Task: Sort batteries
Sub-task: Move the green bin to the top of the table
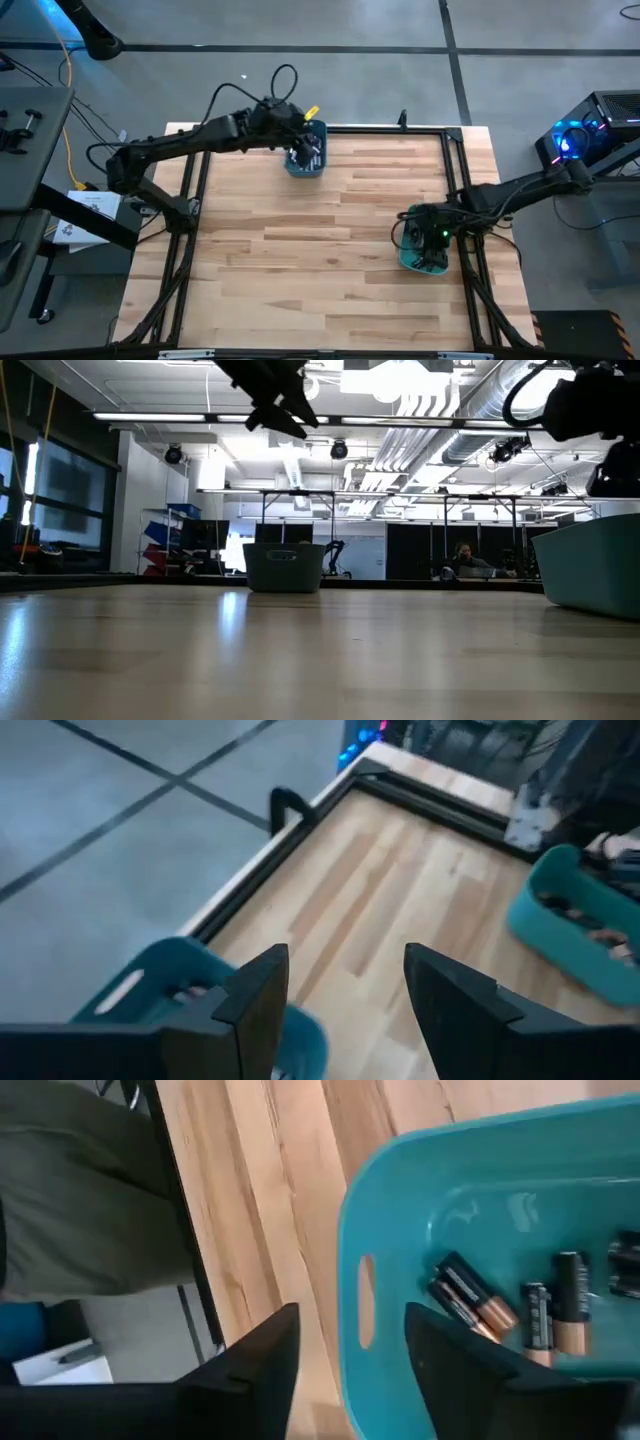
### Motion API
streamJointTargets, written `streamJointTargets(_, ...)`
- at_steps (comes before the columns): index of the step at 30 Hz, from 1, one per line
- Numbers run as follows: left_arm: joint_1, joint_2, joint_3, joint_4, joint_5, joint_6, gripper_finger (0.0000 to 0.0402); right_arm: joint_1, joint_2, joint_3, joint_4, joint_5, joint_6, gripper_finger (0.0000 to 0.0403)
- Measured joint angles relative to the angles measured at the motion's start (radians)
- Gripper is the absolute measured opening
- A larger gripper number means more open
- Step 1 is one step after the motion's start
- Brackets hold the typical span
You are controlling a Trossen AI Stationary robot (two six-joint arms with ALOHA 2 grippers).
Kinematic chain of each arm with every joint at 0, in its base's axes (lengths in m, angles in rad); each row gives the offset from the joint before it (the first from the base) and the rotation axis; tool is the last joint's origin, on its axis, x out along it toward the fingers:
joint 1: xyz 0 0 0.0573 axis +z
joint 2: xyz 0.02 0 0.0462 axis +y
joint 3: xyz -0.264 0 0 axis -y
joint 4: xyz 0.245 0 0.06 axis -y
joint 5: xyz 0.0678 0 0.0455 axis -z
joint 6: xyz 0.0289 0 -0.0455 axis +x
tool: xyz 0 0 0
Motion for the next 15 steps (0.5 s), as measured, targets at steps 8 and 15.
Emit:
streamJointTargets(8, 0.001, -0.003, 0.000, -0.142, -0.029, 0.006, 0.0188, 0.104, 0.074, -0.042, 0.212, 0.131, 0.116, 0.0223)
streamJointTargets(15, -0.017, 0.002, -0.002, -0.164, -0.029, 0.003, 0.0188, 0.158, 0.196, -0.039, 0.224, 0.267, 0.214, 0.0198)
